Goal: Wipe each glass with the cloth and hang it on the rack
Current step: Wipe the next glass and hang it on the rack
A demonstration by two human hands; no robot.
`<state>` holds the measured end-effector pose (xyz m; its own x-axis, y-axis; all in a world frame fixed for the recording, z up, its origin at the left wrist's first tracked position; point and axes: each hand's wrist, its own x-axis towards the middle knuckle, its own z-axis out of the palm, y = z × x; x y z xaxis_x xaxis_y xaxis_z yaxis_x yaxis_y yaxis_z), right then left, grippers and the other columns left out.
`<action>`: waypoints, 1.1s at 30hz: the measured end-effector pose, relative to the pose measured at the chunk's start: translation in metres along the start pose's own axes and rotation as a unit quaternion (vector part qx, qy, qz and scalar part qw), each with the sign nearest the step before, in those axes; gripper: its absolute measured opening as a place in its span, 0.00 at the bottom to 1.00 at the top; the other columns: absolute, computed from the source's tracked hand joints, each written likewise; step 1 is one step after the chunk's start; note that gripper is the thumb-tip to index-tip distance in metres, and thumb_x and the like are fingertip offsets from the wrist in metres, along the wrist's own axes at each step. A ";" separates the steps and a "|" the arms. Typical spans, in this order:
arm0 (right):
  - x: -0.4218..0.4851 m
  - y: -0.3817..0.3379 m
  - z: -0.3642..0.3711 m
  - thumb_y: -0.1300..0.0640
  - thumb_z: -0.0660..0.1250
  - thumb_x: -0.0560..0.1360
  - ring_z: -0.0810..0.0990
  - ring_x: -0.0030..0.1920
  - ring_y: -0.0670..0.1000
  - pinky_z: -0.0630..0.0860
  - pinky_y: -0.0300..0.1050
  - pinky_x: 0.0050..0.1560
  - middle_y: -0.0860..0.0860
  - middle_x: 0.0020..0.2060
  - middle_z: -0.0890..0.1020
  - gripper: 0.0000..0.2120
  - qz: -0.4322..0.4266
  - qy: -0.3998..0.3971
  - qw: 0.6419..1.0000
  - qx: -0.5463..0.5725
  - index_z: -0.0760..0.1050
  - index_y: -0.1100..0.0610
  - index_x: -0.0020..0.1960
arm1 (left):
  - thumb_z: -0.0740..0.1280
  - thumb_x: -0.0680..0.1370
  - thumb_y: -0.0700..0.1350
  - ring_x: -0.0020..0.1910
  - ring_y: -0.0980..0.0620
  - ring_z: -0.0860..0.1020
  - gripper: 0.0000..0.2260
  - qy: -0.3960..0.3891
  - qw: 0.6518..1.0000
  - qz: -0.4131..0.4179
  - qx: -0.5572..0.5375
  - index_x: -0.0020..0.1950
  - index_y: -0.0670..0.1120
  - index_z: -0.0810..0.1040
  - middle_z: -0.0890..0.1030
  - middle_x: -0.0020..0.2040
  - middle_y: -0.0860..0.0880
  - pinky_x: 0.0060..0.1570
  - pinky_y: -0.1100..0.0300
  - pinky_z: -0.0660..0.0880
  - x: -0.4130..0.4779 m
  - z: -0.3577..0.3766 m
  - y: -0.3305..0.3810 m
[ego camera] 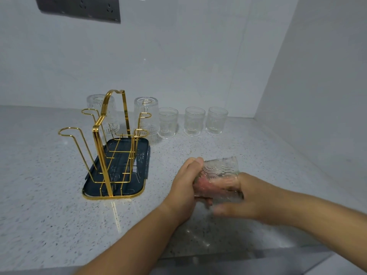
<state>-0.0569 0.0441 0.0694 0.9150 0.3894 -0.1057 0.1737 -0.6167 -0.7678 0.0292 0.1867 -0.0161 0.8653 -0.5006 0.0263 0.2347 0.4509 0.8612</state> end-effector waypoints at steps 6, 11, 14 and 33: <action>-0.002 0.011 0.005 0.56 0.74 0.75 0.82 0.63 0.54 0.74 0.55 0.71 0.53 0.60 0.84 0.19 0.014 -0.010 0.995 0.094 0.79 0.54 0.65 | 0.70 0.71 0.62 0.34 0.44 0.78 0.22 -0.009 0.999 0.003 0.038 0.46 0.44 0.73 0.77 0.41 0.41 0.32 0.54 0.75 -0.003 0.000 0.001; 0.001 0.011 0.001 0.37 0.65 0.78 0.72 0.61 0.39 0.70 0.41 0.65 0.34 0.58 0.77 0.12 -0.063 0.012 0.925 -0.375 0.73 0.37 0.59 | 0.67 0.74 0.61 0.27 0.48 0.80 0.22 -0.034 0.994 -0.100 0.013 0.45 0.42 0.82 0.83 0.34 0.45 0.22 0.61 0.71 -0.006 0.005 0.010; 0.002 0.016 -0.002 0.39 0.59 0.81 0.76 0.53 0.38 0.71 0.40 0.60 0.36 0.50 0.81 0.10 -0.067 0.037 0.935 -0.347 0.77 0.40 0.54 | 0.61 0.75 0.70 0.35 0.45 0.81 0.33 -0.086 0.989 -0.120 0.011 0.54 0.41 0.86 0.85 0.43 0.41 0.31 0.56 0.76 -0.005 0.001 0.012; 0.004 -0.001 0.017 0.50 0.64 0.83 0.82 0.60 0.49 0.76 0.54 0.64 0.48 0.56 0.85 0.11 -0.084 0.083 0.990 -0.070 0.81 0.52 0.61 | 0.70 0.74 0.69 0.34 0.43 0.69 0.33 -0.023 0.998 0.006 0.051 0.54 0.38 0.74 0.76 0.41 0.40 0.34 0.54 0.65 -0.006 -0.001 0.004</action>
<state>-0.0594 0.0579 0.0596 0.9138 0.3844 0.1312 0.3677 -0.6458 -0.6691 0.0253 0.1919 -0.0136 0.8464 -0.5293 0.0585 0.1751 0.3804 0.9081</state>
